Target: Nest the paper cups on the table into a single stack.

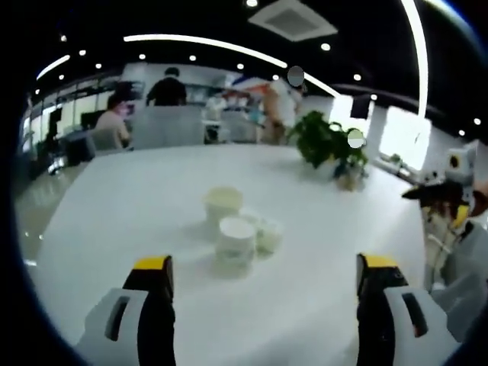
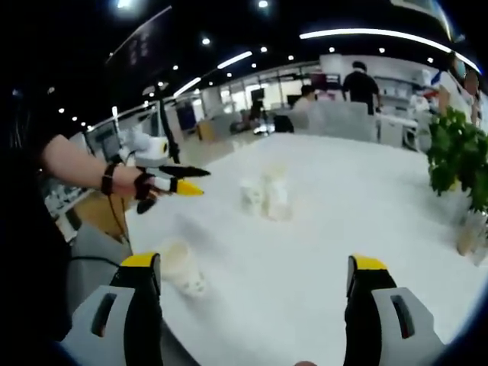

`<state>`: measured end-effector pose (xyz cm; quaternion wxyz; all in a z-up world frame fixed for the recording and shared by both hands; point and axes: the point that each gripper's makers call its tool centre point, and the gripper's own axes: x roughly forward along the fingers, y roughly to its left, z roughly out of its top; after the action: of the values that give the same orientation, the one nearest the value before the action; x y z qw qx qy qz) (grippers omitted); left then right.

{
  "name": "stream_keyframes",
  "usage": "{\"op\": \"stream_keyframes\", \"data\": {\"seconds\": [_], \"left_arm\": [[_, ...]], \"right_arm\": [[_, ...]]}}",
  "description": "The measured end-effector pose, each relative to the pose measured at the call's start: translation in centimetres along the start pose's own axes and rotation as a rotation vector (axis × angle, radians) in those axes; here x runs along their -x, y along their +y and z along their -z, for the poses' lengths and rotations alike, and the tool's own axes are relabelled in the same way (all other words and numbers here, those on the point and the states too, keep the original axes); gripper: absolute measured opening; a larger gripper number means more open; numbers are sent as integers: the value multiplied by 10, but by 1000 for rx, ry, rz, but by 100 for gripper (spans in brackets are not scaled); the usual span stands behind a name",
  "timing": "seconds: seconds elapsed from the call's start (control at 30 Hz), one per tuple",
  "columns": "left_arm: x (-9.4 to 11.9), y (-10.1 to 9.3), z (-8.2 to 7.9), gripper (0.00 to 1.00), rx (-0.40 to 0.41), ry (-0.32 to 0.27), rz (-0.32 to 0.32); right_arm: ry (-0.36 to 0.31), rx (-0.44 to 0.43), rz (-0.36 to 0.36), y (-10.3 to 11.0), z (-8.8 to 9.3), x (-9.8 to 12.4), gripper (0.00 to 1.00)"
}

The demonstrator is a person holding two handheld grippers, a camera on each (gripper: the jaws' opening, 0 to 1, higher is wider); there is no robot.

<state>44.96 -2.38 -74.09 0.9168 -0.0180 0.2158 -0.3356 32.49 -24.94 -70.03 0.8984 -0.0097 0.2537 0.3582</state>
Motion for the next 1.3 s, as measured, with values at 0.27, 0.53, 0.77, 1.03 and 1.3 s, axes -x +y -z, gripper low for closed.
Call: {"op": "stream_keyframes", "data": {"seconds": [0.27,0.53,0.77,1.03,1.3], "left_arm": [[-15,1,-6,98,-10,-18,-3],[-30,2,-7,97,-15,-21,9],[-43,3,-1,93,-31,-14,11],[-53,7,-1,89,-38,-25,7],[-63,16,3,90,-36,-23,2]], "right_arm": [[4,-16,21,-3,2,4,100],[17,-34,40,-6,7,9,100],[22,-44,55,-4,10,13,100],[23,-61,76,-5,13,16,100],[31,-64,90,-7,16,19,100]]}}
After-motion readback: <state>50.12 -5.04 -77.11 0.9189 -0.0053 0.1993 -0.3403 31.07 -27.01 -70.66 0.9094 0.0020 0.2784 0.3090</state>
